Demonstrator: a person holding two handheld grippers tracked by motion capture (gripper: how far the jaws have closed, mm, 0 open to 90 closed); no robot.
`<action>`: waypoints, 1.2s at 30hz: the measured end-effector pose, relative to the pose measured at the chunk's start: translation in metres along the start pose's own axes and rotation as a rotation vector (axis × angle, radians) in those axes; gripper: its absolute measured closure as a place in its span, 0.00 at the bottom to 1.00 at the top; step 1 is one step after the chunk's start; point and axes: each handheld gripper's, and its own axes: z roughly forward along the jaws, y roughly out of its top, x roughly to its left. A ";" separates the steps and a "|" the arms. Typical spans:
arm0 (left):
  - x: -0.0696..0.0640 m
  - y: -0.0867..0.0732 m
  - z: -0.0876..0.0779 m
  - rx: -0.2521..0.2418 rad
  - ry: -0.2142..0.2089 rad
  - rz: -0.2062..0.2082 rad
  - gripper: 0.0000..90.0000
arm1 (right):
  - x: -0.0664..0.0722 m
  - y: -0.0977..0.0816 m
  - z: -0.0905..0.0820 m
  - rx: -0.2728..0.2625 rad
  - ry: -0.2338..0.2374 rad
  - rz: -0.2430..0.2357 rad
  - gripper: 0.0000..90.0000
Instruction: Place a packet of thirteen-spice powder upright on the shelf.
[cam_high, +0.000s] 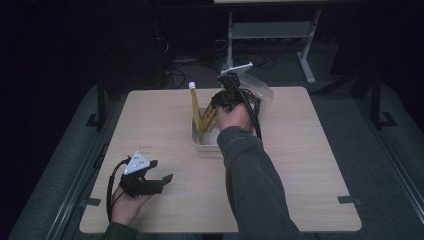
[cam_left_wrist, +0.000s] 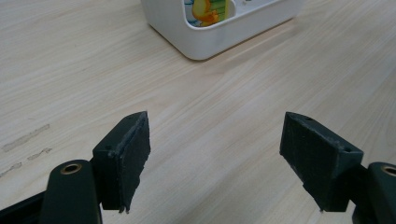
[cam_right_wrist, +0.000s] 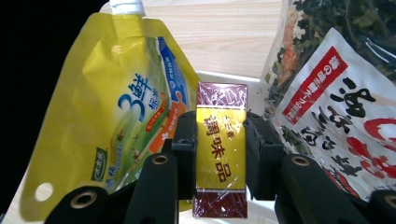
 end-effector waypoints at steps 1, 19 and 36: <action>0.000 0.000 0.000 0.000 0.000 -0.001 0.26 | -0.001 0.000 0.001 -0.004 0.000 0.006 0.76; 0.001 -0.001 -0.001 0.001 -0.003 -0.005 0.27 | -0.004 -0.012 0.009 -0.032 0.002 0.013 0.74; -0.003 0.000 -0.001 0.004 -0.005 0.004 0.27 | -0.003 -0.023 0.007 -0.008 0.056 0.018 0.65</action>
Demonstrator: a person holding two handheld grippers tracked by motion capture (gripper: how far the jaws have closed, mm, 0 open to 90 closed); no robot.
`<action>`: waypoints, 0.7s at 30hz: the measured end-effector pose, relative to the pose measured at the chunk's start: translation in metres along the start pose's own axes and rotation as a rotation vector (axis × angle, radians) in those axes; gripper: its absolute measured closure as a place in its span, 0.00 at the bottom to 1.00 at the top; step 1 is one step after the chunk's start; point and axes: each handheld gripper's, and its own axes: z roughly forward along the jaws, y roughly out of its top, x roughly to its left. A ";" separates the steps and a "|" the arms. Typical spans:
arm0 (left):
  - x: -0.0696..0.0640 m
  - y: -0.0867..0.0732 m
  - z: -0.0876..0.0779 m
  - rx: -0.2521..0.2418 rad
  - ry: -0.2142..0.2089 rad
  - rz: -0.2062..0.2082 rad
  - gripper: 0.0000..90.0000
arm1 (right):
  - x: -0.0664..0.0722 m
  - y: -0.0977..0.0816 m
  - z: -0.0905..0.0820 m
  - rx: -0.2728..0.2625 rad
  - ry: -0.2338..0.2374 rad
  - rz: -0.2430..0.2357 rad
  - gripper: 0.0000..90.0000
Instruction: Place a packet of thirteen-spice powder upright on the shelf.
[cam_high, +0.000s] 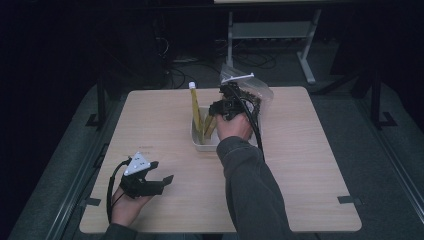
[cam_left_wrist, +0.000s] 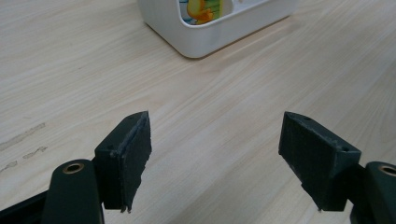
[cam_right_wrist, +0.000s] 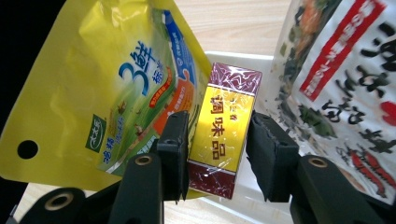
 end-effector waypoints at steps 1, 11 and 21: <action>0.000 0.000 0.000 0.000 -0.001 0.000 0.28 | 0.000 0.000 0.000 -0.003 0.002 0.001 0.65; 0.002 -0.001 -0.002 -0.004 0.004 -0.003 0.27 | -0.002 0.001 0.004 -0.002 0.018 0.001 0.64; 0.001 -0.002 -0.001 0.002 0.003 -0.002 0.27 | -0.002 0.002 0.006 0.004 0.055 -0.003 0.61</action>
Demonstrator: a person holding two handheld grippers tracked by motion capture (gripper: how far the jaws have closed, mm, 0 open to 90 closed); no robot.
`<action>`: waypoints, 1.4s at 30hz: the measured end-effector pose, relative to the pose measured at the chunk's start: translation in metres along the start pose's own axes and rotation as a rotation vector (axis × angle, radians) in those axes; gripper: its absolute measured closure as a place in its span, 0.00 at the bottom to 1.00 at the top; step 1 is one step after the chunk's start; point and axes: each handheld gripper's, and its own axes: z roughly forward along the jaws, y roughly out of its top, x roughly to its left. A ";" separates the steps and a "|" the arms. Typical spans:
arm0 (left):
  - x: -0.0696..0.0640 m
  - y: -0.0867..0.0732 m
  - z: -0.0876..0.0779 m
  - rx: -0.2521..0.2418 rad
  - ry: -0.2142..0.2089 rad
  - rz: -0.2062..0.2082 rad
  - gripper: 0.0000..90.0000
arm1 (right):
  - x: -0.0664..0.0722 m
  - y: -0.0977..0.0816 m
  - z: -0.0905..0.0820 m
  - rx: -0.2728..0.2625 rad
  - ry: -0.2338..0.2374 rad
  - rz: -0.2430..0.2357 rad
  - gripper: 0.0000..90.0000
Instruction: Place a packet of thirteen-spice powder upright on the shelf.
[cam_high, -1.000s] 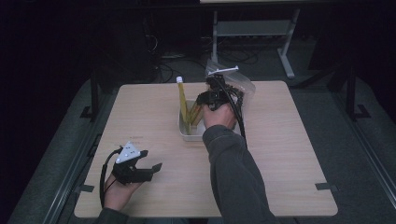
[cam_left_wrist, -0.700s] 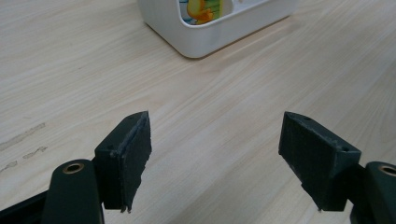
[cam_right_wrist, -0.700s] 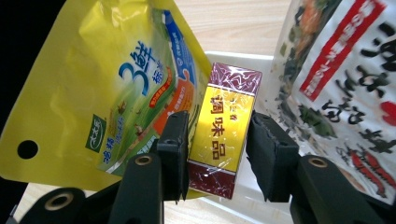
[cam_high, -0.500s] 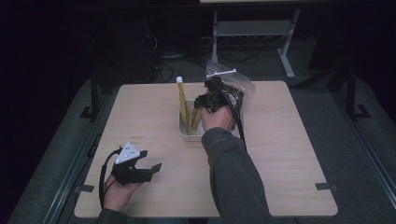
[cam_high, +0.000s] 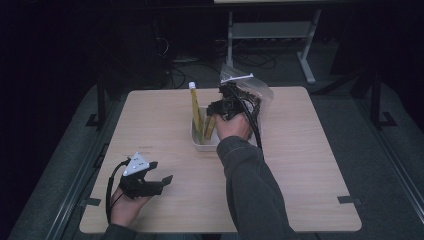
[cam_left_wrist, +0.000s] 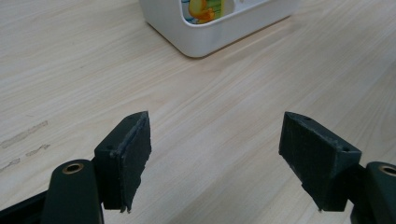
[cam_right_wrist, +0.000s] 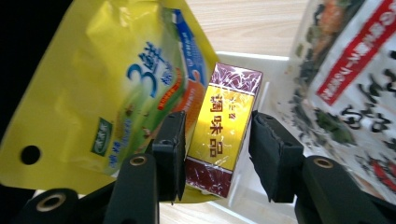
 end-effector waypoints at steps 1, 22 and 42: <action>0.000 0.000 0.000 -0.001 0.002 -0.001 0.27 | 0.001 0.000 0.000 -0.001 0.004 -0.001 0.61; -0.002 -0.004 0.002 0.012 -0.003 -0.002 0.26 | -0.006 -0.008 -0.007 -0.008 0.150 -0.027 0.52; -0.002 -0.006 0.002 0.021 -0.010 -0.002 0.26 | -0.012 -0.021 -0.019 0.000 0.269 -0.059 0.48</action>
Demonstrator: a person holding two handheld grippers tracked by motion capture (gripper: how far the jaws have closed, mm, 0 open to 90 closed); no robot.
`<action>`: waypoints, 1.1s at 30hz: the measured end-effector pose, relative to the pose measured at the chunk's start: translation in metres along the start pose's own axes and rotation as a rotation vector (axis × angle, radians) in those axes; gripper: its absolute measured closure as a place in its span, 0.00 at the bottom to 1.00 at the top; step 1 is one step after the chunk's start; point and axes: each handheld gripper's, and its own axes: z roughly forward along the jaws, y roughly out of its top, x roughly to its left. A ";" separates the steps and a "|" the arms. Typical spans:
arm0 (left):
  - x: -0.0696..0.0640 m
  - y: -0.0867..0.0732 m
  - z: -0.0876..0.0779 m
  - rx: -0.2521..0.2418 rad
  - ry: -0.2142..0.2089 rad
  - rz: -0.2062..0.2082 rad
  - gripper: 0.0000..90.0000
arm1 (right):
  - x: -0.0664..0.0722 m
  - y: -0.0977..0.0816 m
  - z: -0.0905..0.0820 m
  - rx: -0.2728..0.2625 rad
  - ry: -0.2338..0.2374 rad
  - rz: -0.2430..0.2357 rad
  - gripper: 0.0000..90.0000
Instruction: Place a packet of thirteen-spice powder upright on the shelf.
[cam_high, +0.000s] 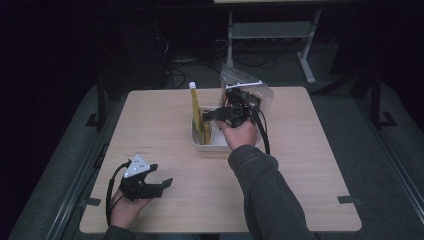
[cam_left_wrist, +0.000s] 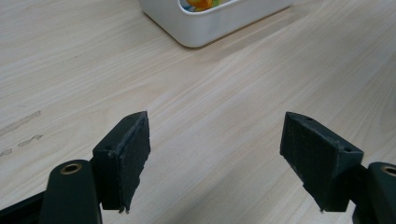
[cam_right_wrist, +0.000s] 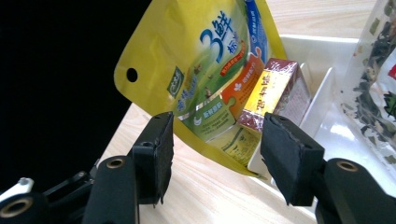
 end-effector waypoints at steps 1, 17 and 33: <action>0.000 0.000 0.000 -0.001 0.000 0.001 0.26 | 0.000 0.000 0.000 0.001 0.006 0.000 0.48; -0.001 -0.001 0.003 0.006 -0.034 -0.005 0.26 | -0.010 -0.012 -0.006 0.018 0.055 -0.010 0.47; -0.002 -0.001 0.005 0.009 -0.050 -0.007 0.26 | -0.019 -0.025 -0.011 0.023 0.107 -0.028 0.47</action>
